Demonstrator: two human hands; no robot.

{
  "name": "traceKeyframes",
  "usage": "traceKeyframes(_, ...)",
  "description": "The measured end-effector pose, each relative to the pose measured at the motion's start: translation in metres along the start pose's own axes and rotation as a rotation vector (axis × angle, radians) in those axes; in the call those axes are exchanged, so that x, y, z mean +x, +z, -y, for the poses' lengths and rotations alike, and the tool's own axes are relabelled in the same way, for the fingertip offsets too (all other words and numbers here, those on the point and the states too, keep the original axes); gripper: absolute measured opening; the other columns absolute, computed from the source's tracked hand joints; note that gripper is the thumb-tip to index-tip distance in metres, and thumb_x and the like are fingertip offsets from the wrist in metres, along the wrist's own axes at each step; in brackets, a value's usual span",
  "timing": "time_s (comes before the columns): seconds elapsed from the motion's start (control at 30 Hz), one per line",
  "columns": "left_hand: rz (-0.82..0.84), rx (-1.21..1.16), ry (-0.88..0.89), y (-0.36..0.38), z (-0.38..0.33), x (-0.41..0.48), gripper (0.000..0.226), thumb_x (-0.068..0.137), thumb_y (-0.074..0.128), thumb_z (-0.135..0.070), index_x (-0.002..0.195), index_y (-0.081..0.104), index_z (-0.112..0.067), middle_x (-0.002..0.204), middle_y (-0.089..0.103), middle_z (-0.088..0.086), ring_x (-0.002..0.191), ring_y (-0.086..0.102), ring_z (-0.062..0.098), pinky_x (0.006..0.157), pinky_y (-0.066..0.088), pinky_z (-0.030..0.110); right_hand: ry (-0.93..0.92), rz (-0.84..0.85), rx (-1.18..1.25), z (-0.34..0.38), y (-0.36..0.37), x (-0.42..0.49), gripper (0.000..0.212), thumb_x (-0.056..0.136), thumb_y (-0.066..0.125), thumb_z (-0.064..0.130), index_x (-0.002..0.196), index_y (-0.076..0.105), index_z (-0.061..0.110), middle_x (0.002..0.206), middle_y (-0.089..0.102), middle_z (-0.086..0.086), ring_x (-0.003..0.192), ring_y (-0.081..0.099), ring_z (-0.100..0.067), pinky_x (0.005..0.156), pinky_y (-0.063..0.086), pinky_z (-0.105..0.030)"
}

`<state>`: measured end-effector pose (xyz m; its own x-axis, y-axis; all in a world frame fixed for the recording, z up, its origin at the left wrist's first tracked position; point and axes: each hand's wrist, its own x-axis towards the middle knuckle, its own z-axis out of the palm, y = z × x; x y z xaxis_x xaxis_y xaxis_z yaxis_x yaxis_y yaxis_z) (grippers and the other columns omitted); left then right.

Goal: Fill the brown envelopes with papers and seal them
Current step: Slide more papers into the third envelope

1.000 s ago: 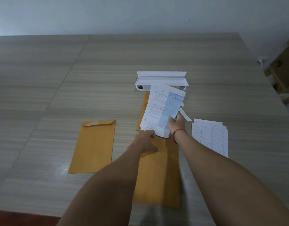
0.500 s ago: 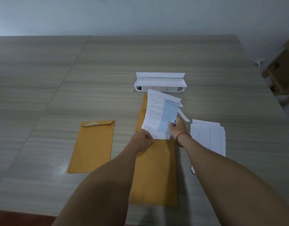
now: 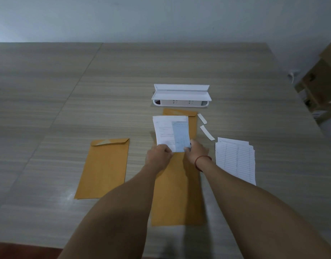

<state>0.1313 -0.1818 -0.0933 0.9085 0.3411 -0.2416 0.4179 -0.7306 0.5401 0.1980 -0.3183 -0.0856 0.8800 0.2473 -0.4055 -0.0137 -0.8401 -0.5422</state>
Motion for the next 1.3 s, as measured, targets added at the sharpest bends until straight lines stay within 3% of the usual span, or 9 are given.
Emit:
traceKeyframes(0.23,0.053,-0.043,0.085,0.002,-0.004,-0.001,0.013,0.089,0.062,-0.022,0.09,0.067,-0.011,0.097,0.068,0.005,0.093,0.058,0.022,0.08,0.046,0.034,0.036,-0.166,0.361,0.016,-0.017,0.004,0.026,0.094,0.048,0.027,0.117,0.057,0.017,0.112,0.067,-0.001,0.104,0.062,-0.023,0.103,0.041,-0.047)
traceKeyframes(0.3,0.028,-0.092,0.078,0.003,-0.004,-0.001,0.012,0.088,0.063,-0.019,0.087,0.067,-0.008,0.095,0.068,0.008,0.09,0.059,0.024,0.077,0.046,0.034,0.034,-0.164,0.299,0.016,-0.021,0.003,0.024,0.096,0.046,0.024,0.116,0.057,0.015,0.111,0.067,-0.004,0.104,0.062,-0.025,0.102,0.043,-0.045)
traceKeyframes(0.43,-0.019,-0.105,0.085,0.002,-0.006,0.0,0.013,0.088,0.063,-0.018,0.088,0.066,-0.006,0.093,0.068,0.011,0.09,0.059,0.026,0.076,0.045,0.035,-0.01,-0.07,-0.09,-0.003,-0.013,-0.004,0.017,0.095,0.051,0.024,0.107,0.059,0.015,0.106,0.067,-0.005,0.103,0.06,-0.027,0.1,0.039,-0.04)
traceKeyframes(0.5,-0.01,-0.097,0.091,0.001,-0.007,0.0,0.014,0.088,0.062,-0.018,0.088,0.067,-0.005,0.093,0.068,0.012,0.089,0.058,0.026,0.073,0.042,0.032,-0.041,-0.083,-0.022,-0.006,-0.013,-0.004,0.019,0.094,0.054,0.025,0.11,0.058,0.017,0.109,0.068,-0.002,0.106,0.062,-0.026,0.101,0.041,-0.041)
traceKeyframes(0.63,0.01,-0.091,0.122,0.003,-0.009,-0.001,0.014,0.088,0.062,-0.017,0.088,0.067,-0.004,0.093,0.068,0.013,0.084,0.056,0.025,0.068,0.038,0.027,-0.003,-0.156,0.224,0.009,-0.028,-0.003,0.027,0.099,0.047,0.022,0.123,0.056,0.014,0.117,0.066,0.0,0.11,0.06,-0.021,0.085,0.035,-0.022)
traceKeyframes(0.77,-0.034,-0.102,0.158,0.004,-0.014,0.0,0.015,0.09,0.061,-0.016,0.085,0.065,-0.003,0.089,0.068,0.013,0.086,0.06,0.03,0.074,0.045,0.038,-0.043,-0.09,-0.039,0.0,-0.027,-0.006,0.02,0.099,0.048,0.023,0.11,0.061,0.013,0.108,0.067,-0.006,0.106,0.061,-0.027,0.091,0.043,-0.032)
traceKeyframes(0.83,-0.029,-0.077,0.182,0.005,-0.014,0.0,0.016,0.089,0.062,-0.016,0.085,0.065,-0.001,0.09,0.069,0.014,0.088,0.06,0.031,0.077,0.046,0.04,-0.044,-0.031,-0.13,-0.01,-0.023,-0.008,0.02,0.098,0.051,0.025,0.111,0.061,0.014,0.11,0.067,-0.005,0.106,0.061,-0.026,0.086,0.042,-0.029)
traceKeyframes(1.03,-0.018,-0.075,0.211,0.008,-0.016,-0.001,0.013,0.088,0.062,-0.012,0.084,0.066,0.0,0.089,0.069,0.016,0.088,0.06,0.033,0.078,0.047,0.041,-0.075,-0.102,0.21,-0.009,-0.03,-0.007,0.022,0.097,0.052,0.018,0.117,0.06,0.016,0.114,0.067,-0.004,0.108,0.062,-0.022,0.086,0.049,-0.03)
traceKeyframes(1.3,-0.033,-0.086,0.187,0.016,-0.013,-0.007,0.013,0.089,0.062,-0.014,0.088,0.066,-0.002,0.098,0.064,0.015,0.1,0.057,0.03,0.086,0.046,0.04,-0.148,0.114,0.013,-0.021,-0.029,-0.008,0.015,0.095,0.057,0.018,0.105,0.067,0.018,0.116,0.068,-0.004,0.111,0.062,-0.021,0.098,0.049,-0.038)
